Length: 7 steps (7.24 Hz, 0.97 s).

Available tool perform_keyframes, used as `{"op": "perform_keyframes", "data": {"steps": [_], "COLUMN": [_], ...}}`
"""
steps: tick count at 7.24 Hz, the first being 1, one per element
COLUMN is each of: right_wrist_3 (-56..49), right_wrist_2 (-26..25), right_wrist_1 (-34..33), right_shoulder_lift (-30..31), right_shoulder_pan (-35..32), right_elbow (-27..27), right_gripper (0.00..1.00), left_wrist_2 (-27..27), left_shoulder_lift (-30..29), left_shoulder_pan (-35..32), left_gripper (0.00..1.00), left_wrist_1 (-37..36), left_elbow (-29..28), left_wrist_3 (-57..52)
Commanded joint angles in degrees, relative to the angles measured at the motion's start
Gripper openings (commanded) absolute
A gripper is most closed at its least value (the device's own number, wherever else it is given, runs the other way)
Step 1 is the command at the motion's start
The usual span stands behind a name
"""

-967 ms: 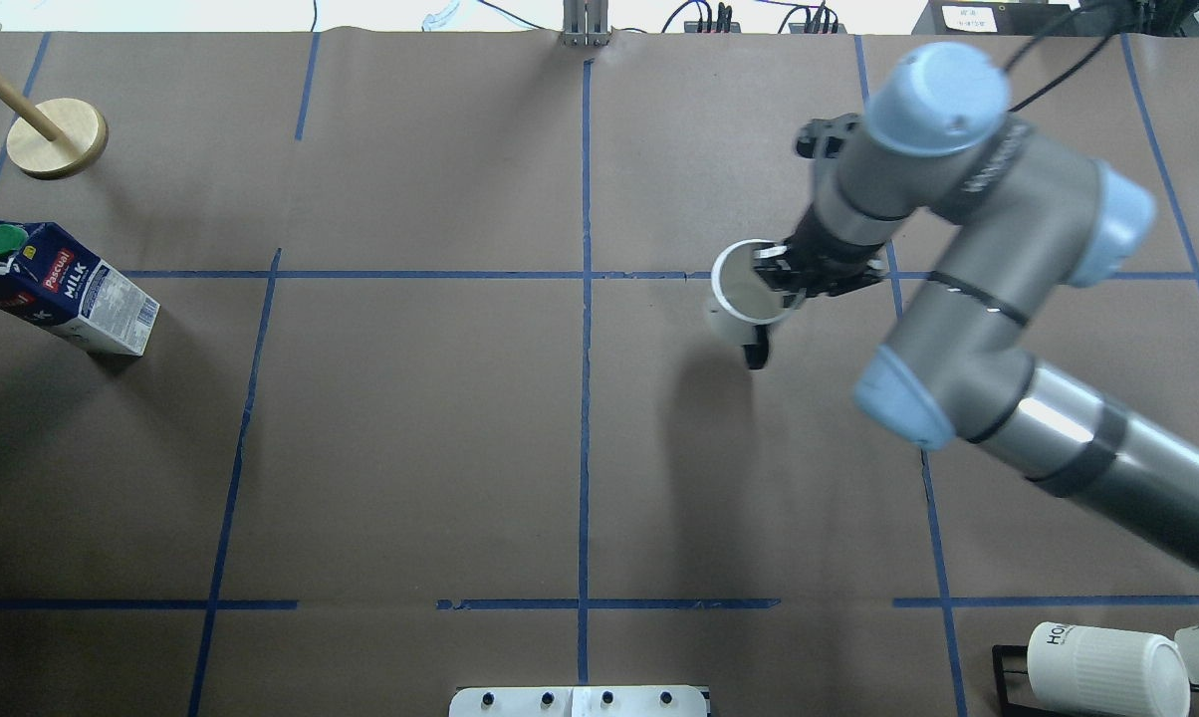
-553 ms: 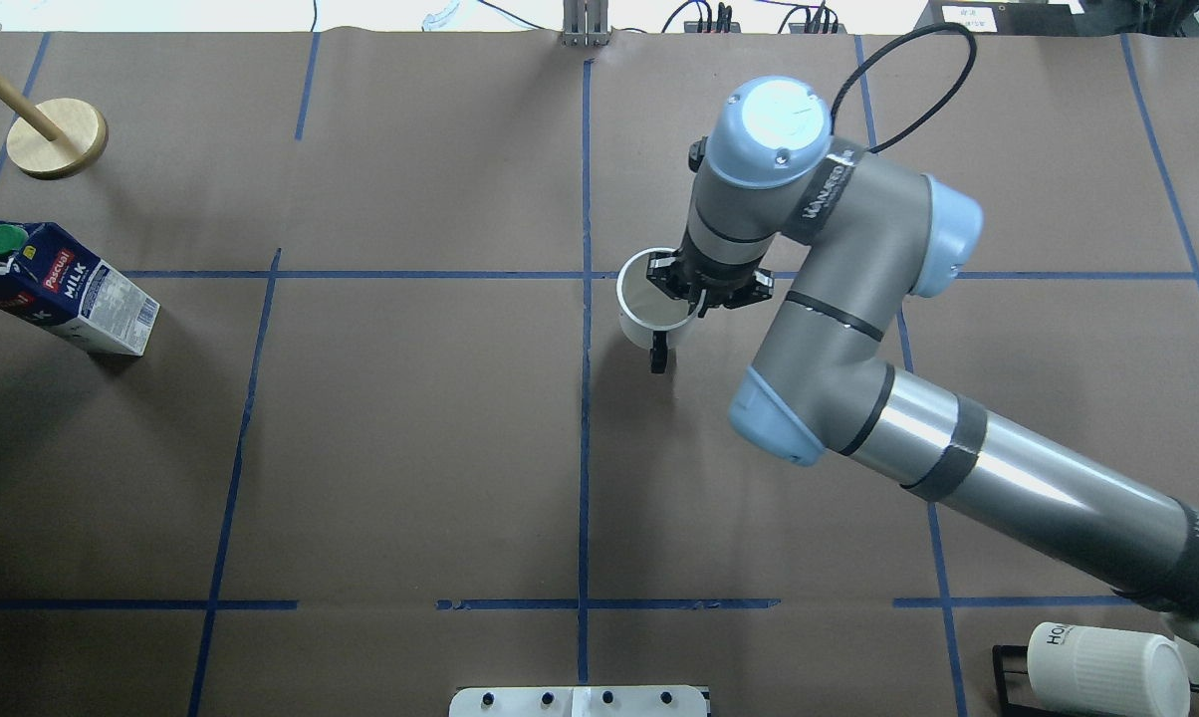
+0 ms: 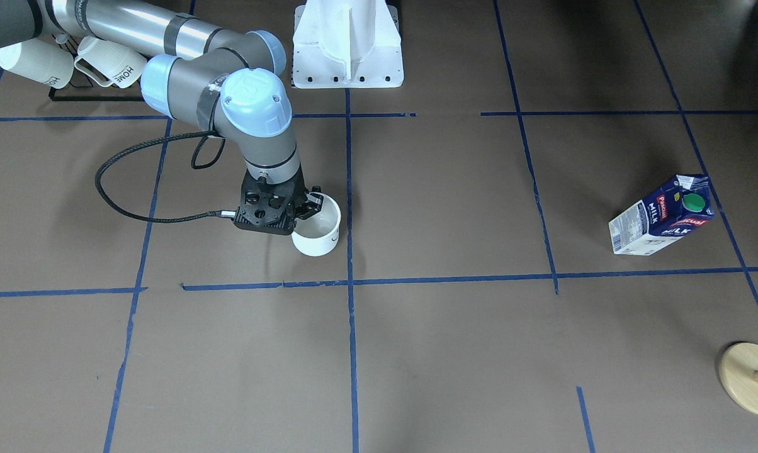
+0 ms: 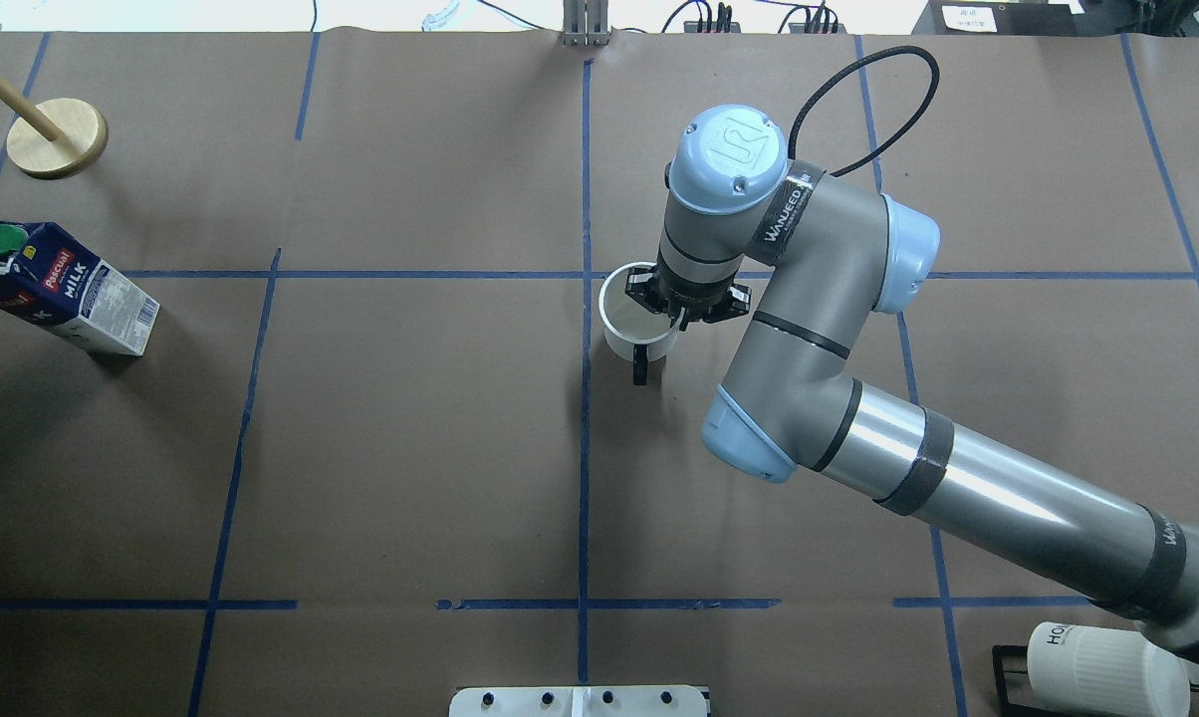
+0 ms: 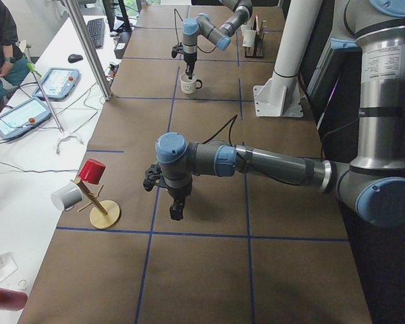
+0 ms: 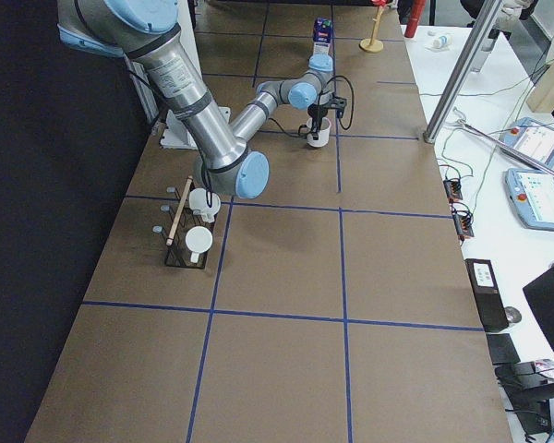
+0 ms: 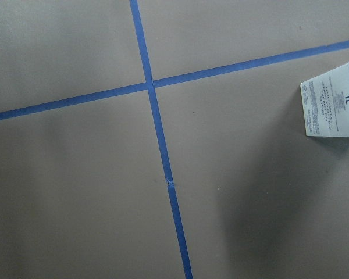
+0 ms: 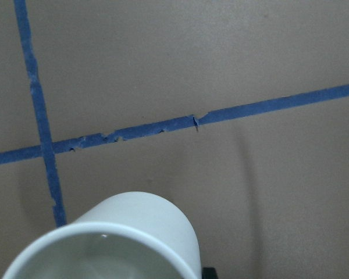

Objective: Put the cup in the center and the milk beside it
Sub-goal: 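Carry the white mug toward the table's center grid crossing, then lower the mug onto the center crossing and open the right gripper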

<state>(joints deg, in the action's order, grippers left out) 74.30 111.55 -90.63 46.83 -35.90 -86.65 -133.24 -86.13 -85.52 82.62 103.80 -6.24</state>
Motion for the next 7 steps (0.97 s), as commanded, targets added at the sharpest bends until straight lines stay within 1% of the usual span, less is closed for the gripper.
{"op": "perform_keyframes", "data": {"steps": [1,3,5,6,7], "right_wrist_3": [-0.1,-0.1,0.1,0.1,0.0], "right_wrist_2": [0.0,-0.1,-0.1,0.0,0.0], "right_wrist_1": [0.0,0.1,2.6,2.6,2.7], "right_shoulder_lift": [-0.8,-2.5,-2.8,-2.9,-2.8], "right_shoulder_pan": [0.0,0.0,0.0,0.0,0.2], "right_elbow": [1.0,3.1,4.6,4.8,5.3], "right_gripper": [0.0,0.01,0.02,0.05,0.12], "left_wrist_2": [0.0,0.0,0.0,0.0,0.0], "left_shoulder_lift": [0.0,0.0,0.0,0.0,0.0], "left_shoulder_pan": [0.0,0.0,0.0,0.0,0.0], "left_gripper": [1.0,1.0,1.0,1.0,1.0], "left_wrist_1": [-0.1,-0.1,-0.1,-0.1,-0.1], "left_elbow": [0.0,0.0,0.0,0.0,0.0], "left_wrist_3": [0.0,0.0,0.0,0.0,0.0]}}
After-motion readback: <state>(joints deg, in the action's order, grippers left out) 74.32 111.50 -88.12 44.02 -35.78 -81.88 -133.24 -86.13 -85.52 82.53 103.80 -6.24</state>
